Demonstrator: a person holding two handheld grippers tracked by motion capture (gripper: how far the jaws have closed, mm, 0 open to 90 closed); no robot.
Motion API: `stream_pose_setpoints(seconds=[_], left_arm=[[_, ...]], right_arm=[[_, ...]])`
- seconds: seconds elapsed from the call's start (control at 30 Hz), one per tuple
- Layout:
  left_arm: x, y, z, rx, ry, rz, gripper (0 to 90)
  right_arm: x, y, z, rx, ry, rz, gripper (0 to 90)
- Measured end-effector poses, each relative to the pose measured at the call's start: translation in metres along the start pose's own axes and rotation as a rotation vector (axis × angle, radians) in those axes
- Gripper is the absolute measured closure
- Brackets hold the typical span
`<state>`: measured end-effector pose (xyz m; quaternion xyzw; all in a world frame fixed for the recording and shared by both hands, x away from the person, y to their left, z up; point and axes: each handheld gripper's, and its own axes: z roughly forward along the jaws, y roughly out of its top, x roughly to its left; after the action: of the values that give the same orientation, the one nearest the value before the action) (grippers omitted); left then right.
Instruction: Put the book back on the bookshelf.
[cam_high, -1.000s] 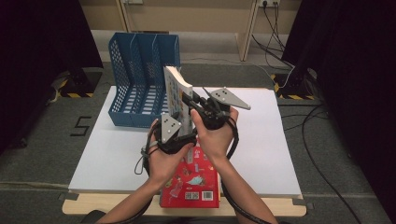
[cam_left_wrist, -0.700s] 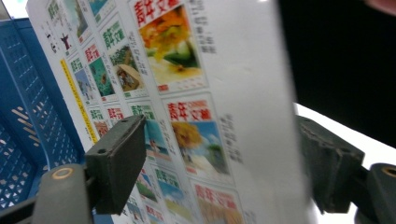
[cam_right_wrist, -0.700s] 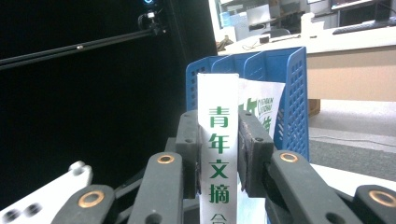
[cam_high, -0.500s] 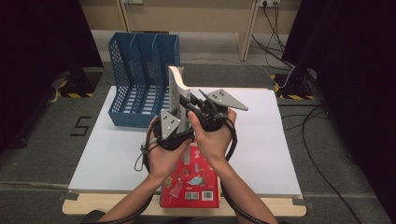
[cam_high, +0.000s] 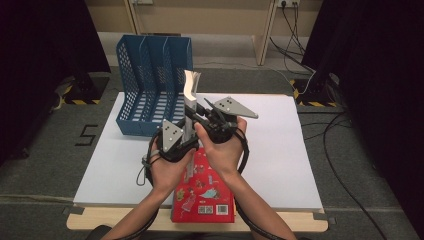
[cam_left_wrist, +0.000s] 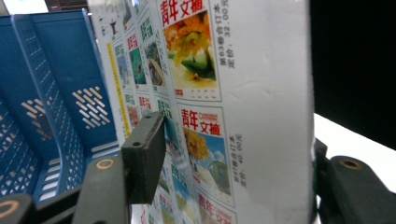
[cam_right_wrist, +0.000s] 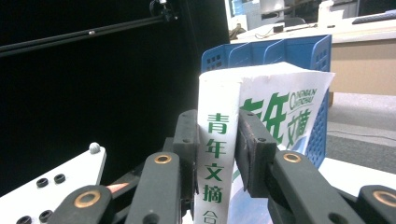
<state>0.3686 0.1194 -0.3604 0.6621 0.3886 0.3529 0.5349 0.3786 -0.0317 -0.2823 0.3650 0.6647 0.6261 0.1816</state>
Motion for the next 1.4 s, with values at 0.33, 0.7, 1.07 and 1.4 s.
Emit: stream_pose_setpoints(seconds=[0.33, 0.7, 1.07, 1.4], left_arm=[[0.001, -0.002, -0.005, 0.010, 0.018, -0.037, 44.4], [-0.001, -0.002, -0.005, 0.030, 0.036, -0.058, 46.9], [-0.002, -0.001, -0.005, 0.043, 0.042, -0.054, 50.0], [0.001, -0.003, -0.007, 0.063, 0.055, -0.085, 62.2]], right_arm=[[0.005, 0.001, 0.005, 0.019, 0.026, -0.030, 70.1], [0.009, -0.002, 0.006, 0.016, 0.018, -0.055, 69.5], [0.009, -0.001, 0.006, 0.023, 0.016, -0.054, 68.3], [0.016, -0.005, 0.010, 0.033, 0.040, -0.078, 65.1]])
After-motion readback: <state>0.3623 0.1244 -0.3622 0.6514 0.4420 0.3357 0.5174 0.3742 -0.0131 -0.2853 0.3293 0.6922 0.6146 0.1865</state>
